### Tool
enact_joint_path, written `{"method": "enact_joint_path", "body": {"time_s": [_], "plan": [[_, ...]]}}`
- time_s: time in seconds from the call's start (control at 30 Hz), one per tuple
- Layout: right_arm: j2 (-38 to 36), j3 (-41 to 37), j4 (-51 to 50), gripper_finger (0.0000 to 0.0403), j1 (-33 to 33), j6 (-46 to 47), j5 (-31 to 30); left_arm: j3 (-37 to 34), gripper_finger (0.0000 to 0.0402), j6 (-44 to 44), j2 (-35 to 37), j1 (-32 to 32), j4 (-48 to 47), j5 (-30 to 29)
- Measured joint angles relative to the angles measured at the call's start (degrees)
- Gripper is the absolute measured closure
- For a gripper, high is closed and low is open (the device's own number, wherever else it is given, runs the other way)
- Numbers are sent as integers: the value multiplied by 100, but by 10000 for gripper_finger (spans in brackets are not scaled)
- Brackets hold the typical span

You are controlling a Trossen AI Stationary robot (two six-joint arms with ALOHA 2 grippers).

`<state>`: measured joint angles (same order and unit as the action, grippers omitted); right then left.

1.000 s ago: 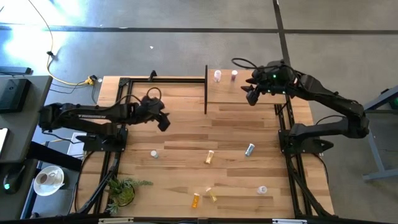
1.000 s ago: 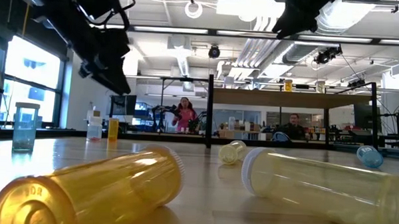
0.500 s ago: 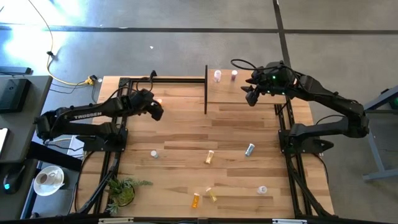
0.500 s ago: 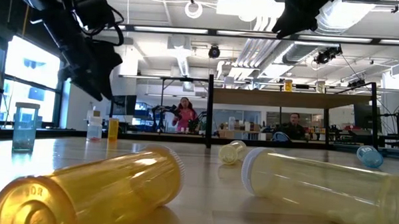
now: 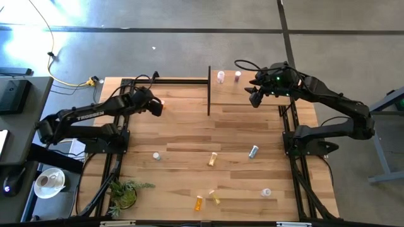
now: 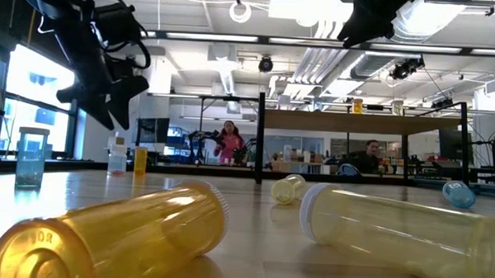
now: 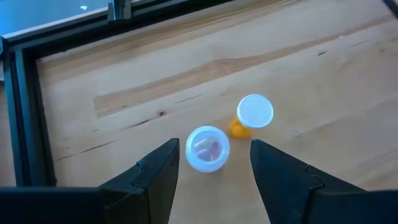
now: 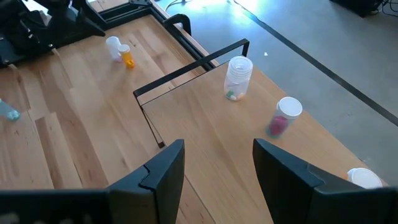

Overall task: Pick and place medicine bottles onto shelf by color
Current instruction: Put the top transparent pill bottle on the shelf aligned with the other transparent pill bottle

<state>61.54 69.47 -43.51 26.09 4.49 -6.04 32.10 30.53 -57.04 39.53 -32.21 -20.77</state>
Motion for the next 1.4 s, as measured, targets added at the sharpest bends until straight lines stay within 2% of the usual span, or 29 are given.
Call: {"method": "enact_joint_path", "body": {"time_s": [0.5,1.4], "plan": [[0,0,0,222,0,0,0,2,215,92,-715,0,287,-212],[1,0,0,222,0,2,0,2,216,227,-1387,0,428,-303]]}}
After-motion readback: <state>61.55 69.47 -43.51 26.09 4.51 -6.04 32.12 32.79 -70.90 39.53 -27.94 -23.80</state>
